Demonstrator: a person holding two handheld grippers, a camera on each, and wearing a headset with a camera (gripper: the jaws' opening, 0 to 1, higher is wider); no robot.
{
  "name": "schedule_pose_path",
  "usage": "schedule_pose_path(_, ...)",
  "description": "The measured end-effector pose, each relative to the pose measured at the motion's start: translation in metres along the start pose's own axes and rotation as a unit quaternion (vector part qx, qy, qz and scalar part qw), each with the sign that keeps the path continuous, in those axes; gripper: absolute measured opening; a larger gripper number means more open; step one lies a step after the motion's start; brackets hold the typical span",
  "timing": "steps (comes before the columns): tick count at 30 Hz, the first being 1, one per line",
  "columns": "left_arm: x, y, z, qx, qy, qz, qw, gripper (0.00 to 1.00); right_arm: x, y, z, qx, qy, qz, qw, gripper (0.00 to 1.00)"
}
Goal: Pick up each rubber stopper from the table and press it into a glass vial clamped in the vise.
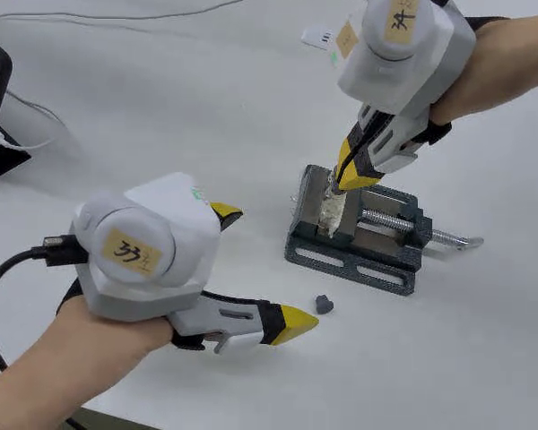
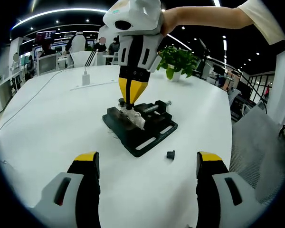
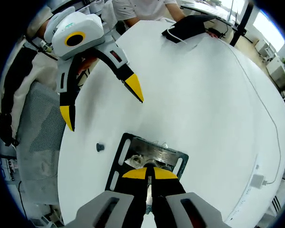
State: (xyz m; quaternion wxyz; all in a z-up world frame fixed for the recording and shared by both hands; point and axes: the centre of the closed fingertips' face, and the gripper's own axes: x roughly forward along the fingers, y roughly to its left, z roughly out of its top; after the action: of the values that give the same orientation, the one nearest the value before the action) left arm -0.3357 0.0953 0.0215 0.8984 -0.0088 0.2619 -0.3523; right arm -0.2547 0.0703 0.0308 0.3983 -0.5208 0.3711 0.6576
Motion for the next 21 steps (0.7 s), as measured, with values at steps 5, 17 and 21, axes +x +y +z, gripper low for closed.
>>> schedule_pose_path(5, 0.0007, 0.0020, -0.0005, -0.004, 0.000, 0.001, 1.0000, 0.82, 0.0010, -0.0014, -0.0011, 0.002, 0.016, 0.000, 0.9999, 0.00)
schedule_pose_path(17, 0.0005, 0.0062, 0.0002, -0.008, -0.002, 0.004, 1.0000, 0.82, 0.0010, -0.0047, -0.0033, 0.018, 0.008, 0.010, 0.9998, 0.00)
schedule_pose_path(21, 0.0019, 0.0061, -0.0001, -0.009, -0.003, 0.003, 0.9999, 0.82, 0.0024, -0.0050, -0.0014, 0.016, 0.027, 0.005, 0.9995, 0.00)
